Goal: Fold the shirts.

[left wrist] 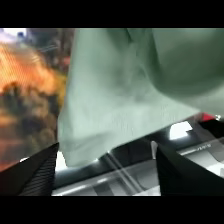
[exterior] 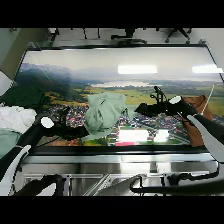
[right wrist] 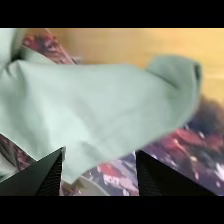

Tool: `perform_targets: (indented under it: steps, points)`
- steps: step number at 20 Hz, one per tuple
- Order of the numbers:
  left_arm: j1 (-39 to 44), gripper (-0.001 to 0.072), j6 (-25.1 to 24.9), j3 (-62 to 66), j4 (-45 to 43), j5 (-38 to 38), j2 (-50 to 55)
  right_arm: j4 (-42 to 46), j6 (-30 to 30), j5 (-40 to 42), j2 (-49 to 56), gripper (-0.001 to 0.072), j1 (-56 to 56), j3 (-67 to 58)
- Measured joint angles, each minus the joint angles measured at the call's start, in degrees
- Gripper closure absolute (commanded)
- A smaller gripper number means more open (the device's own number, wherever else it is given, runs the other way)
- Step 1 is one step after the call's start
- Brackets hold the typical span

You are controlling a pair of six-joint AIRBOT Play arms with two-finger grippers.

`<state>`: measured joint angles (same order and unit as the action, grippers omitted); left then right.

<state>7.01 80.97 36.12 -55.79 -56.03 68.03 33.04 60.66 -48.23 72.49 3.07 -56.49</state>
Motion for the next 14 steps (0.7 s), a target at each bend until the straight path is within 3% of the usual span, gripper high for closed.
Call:
perform_targets:
  steps: [1,2,3,4,5,10,14]
  points:
    - [0.37,0.0348,-0.20,0.85,0.24,0.63,1.53,-1.62,-1.31,0.81,0.61,0.0214,0.00,-0.26]
    - [0.85,0.0350,-0.24,1.79,0.31,1.16,2.99,-2.86,-2.27,1.46,1.16,0.0216,-0.02,-0.50]
    - [1.49,0.0352,-0.39,2.71,0.35,1.51,4.50,-3.89,-3.15,2.12,1.75,0.0342,-0.02,-0.79]
    - [2.29,0.0504,-0.39,3.63,0.37,1.73,6.14,-4.26,-3.74,2.95,2.34,0.0539,-0.02,-0.98]
    - [3.13,0.0694,-0.42,4.48,0.39,1.88,7.78,-4.28,-4.07,3.58,2.86,0.0678,-0.04,-1.07]
    - [4.98,0.0699,-0.66,9.42,-0.02,-0.68,12.81,-5.79,-6.34,1.84,2.49,0.0694,-1.33,-2.34]
    - [2.64,0.0699,-0.83,16.04,-0.94,-6.47,9.53,-6.14,-7.02,-4.66,-3.02,0.0694,-6.58,-4.87]
